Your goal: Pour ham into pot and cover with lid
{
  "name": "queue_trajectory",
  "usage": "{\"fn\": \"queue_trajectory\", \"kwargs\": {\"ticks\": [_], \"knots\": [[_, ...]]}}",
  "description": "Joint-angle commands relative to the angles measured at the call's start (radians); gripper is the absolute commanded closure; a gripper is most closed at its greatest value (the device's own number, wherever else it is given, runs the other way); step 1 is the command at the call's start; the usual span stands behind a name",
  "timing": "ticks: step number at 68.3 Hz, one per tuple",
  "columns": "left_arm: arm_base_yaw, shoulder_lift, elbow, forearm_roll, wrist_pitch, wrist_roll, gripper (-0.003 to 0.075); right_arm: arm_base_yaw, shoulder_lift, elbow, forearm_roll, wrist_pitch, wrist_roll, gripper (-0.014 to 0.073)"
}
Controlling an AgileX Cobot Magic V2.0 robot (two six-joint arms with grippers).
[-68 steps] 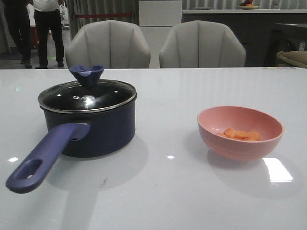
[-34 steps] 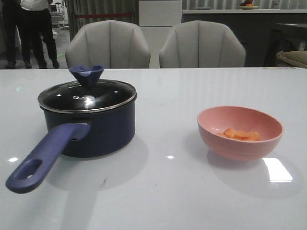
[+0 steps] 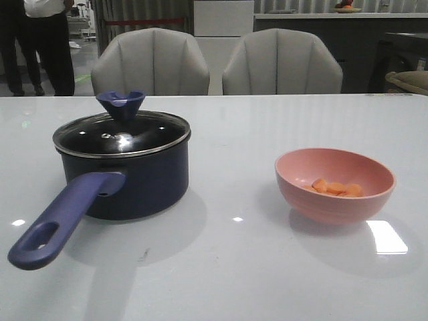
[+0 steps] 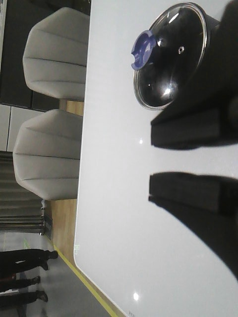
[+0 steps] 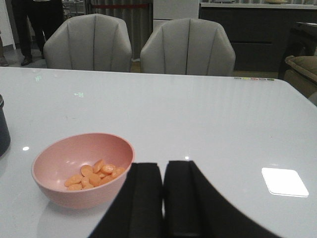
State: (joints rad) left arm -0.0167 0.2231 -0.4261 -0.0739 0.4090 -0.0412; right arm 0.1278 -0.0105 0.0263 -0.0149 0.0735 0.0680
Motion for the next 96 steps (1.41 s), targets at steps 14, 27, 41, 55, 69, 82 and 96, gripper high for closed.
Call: {"fn": "queue_trajectory", "kwargs": {"ticks": [14, 27, 41, 55, 69, 82, 96], "knots": [[0.001, 0.018, -0.028, -0.004, -0.070, -0.007, 0.0136, -0.004, -0.020, -0.005, -0.010, -0.082, 0.000, 0.0423], [0.001, 0.018, -0.028, -0.045, -0.066, -0.007, 0.0136, -0.004, -0.020, -0.005, -0.010, -0.082, 0.000, 0.0423], [0.001, 0.087, -0.105, 0.001, 0.003, -0.007, 0.0136, -0.004, -0.020, -0.005, -0.010, -0.082, 0.000, 0.0423], [-0.010, 0.264, -0.225, -0.001, 0.121, -0.007, 0.0136, -0.004, -0.020, -0.005, -0.010, -0.082, 0.000, 0.0423], [-0.038, 0.450, -0.333, 0.004, 0.195, -0.006, 0.0136, -0.004, -0.020, -0.005, -0.010, -0.082, 0.000, 0.0423], [-0.038, 0.641, -0.475, -0.023, 0.253, -0.006, 0.0136, -0.004, -0.020, -0.005, -0.010, -0.082, 0.000, 0.0423], [-0.087, 0.868, -0.615, -0.082, 0.286, -0.006, 0.0136, -0.004, -0.020, -0.005, -0.010, -0.082, 0.000, 0.0423]]}}
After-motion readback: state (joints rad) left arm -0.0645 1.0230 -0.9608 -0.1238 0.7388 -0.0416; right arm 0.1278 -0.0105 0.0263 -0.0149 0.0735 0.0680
